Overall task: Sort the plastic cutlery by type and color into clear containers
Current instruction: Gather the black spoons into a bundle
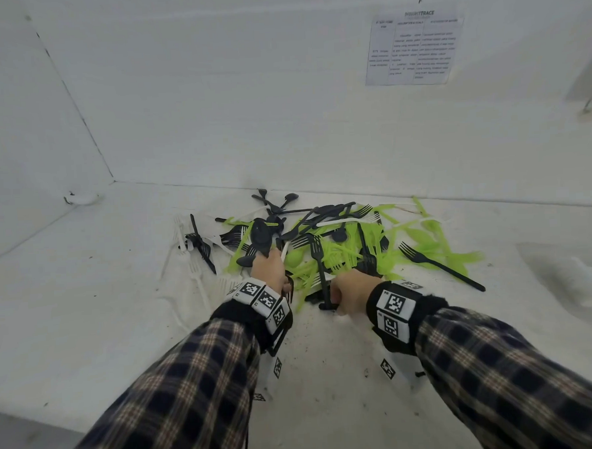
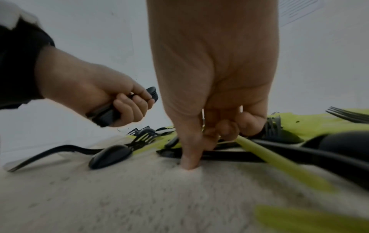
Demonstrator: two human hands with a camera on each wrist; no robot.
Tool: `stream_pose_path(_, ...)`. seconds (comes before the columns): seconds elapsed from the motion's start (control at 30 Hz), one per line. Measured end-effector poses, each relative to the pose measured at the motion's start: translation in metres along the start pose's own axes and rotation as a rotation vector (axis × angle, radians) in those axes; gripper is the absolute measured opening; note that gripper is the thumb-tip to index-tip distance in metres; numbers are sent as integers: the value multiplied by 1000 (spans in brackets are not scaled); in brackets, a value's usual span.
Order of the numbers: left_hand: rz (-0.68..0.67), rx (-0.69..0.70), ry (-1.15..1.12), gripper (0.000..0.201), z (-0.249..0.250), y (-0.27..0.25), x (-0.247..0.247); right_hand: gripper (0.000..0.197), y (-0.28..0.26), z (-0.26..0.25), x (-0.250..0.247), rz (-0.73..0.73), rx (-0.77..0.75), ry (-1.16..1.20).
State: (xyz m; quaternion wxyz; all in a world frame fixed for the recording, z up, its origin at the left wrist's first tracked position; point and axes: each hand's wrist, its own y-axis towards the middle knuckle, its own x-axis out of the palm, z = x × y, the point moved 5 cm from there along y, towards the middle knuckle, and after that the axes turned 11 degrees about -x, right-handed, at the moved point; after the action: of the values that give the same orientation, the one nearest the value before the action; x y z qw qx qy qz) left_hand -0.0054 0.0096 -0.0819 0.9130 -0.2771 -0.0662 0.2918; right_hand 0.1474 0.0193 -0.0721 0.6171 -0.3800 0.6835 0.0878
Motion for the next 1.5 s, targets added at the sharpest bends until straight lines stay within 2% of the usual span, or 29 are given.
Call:
stream_pose_path(0.13,-18,10,6,17,-3,-2,-1,18,-5,-11,-3,58,-111,-52)
stream_pose_path(0.27,-30,-1,3,10,-4,-5,0,26,-8,-20,11,47,-132,-64)
stream_pose_path(0.4,-22,12,6,10,-6,-12,2,25,-9,-16,13,140,17,51)
stream_pose_path(0.53,-38,-33,-12,11,-14,-11,6,27,-14,-1,9,219,184,136)
stream_pose_path(0.67,-84,-37,23,10,-17,-11,13,47,-16,17,10,309,374,277)
stream_pose_path(0.8,-109,59,158,16,-19,-12,24,57,-20,33,10,364,500,339)
stream_pose_path(0.9,-98,229,405,20,-16,-17,35,51,-17,43,7,368,450,303)
stream_pose_path(1.07,-82,461,777,20,-14,-29,57,52,-23,56,5,410,551,337)
stream_pose_path(1.2,-68,463,908,20,-16,-31,68,56,-26,56,5,466,569,416)
stream_pose_path(1.3,-51,479,944,20,-13,-33,72,61,-29,60,-1,564,574,605)
stream_pose_path(1.4,-45,504,948,21,-10,-35,73,53,-36,68,-12,723,576,758)
stream_pose_path(1.5,-74,522,986,24,-10,-34,76,48,-39,73,-20,759,524,754)
